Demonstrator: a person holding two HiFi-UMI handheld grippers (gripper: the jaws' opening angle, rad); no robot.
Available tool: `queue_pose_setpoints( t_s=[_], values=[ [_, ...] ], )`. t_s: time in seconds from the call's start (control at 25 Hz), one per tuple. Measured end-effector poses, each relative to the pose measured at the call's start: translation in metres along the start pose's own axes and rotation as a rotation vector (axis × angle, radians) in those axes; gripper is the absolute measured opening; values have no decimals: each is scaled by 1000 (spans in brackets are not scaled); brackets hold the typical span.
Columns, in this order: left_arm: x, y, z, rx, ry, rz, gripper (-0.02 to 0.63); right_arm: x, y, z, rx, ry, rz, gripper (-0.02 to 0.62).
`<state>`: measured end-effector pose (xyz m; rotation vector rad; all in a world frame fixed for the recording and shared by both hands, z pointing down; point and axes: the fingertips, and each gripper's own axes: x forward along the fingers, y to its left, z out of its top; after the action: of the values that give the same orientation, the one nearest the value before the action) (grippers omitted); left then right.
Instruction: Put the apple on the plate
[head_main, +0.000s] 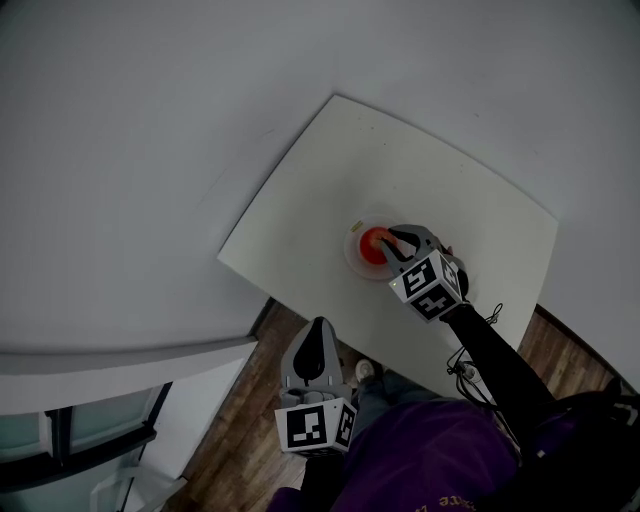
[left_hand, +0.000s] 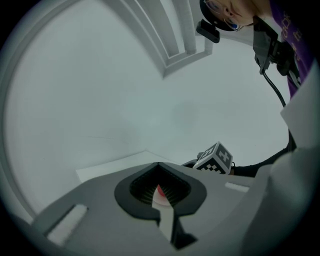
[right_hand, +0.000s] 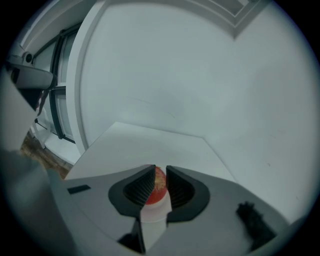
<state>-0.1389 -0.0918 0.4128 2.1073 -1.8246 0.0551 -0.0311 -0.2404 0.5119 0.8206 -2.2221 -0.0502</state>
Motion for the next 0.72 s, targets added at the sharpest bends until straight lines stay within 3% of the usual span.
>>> queue_pose_setpoints(
  t_s=[0.44, 0.72],
  values=[
    [2, -15, 5, 8, -21, -33, 6, -51, -10, 10, 56, -81, -69, 60],
    [0, -29, 14, 26, -42, -61, 7, -88, -12, 16, 121, -142, -128, 20]
  ],
)
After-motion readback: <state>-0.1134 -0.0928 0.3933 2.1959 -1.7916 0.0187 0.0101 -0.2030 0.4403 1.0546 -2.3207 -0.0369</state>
